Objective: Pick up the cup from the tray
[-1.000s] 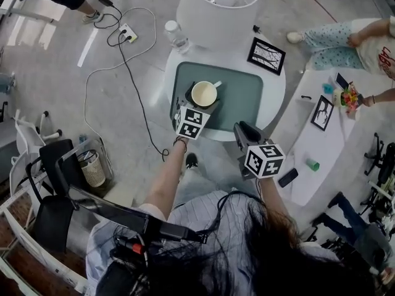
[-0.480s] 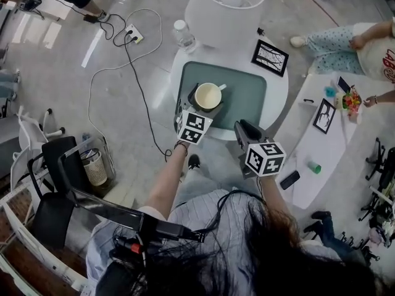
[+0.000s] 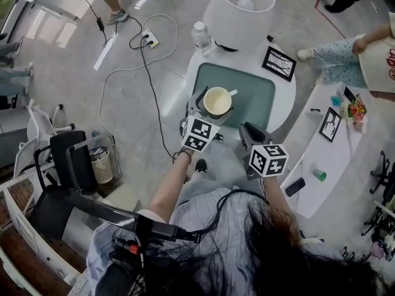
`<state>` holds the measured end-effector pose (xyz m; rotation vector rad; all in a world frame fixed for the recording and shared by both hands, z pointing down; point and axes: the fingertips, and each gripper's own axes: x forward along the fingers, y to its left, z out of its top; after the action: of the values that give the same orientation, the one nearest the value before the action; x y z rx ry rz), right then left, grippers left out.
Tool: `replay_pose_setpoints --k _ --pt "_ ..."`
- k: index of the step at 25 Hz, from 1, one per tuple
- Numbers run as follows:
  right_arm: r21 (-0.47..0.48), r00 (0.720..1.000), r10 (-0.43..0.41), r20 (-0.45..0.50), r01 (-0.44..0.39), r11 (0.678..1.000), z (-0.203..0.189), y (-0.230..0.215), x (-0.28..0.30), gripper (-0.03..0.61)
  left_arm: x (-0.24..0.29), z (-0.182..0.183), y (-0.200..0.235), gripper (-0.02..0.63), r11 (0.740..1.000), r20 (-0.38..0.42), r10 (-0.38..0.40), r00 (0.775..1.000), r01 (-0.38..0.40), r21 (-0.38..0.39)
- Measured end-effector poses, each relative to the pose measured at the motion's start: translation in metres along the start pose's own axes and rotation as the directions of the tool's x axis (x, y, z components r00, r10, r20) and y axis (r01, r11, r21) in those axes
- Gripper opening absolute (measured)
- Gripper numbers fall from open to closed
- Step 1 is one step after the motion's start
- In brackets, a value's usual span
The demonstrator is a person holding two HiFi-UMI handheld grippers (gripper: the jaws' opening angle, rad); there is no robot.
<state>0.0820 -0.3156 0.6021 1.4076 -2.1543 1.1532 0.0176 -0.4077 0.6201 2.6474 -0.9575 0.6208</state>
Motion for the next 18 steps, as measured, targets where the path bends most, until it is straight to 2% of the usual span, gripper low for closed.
replay_pose_setpoints --k 9,13,18 --pt "-0.036 0.998 0.033 0.045 -0.032 0.999 -0.007 0.033 -0.009 0.083 -0.067 0.033 -0.008 0.462 0.999 0.057 0.017 0.998 -0.018 0.032" --pt "-0.018 0.995 0.054 0.084 -0.052 0.998 -0.015 0.052 -0.019 0.083 -0.094 0.028 -0.020 0.462 0.998 0.049 0.024 0.999 -0.027 0.048" --pt "-0.022 0.990 0.065 0.124 -0.063 0.998 -0.031 0.074 -0.035 0.083 -0.129 0.017 -0.041 0.462 0.999 0.058 0.024 0.998 -0.025 0.023"
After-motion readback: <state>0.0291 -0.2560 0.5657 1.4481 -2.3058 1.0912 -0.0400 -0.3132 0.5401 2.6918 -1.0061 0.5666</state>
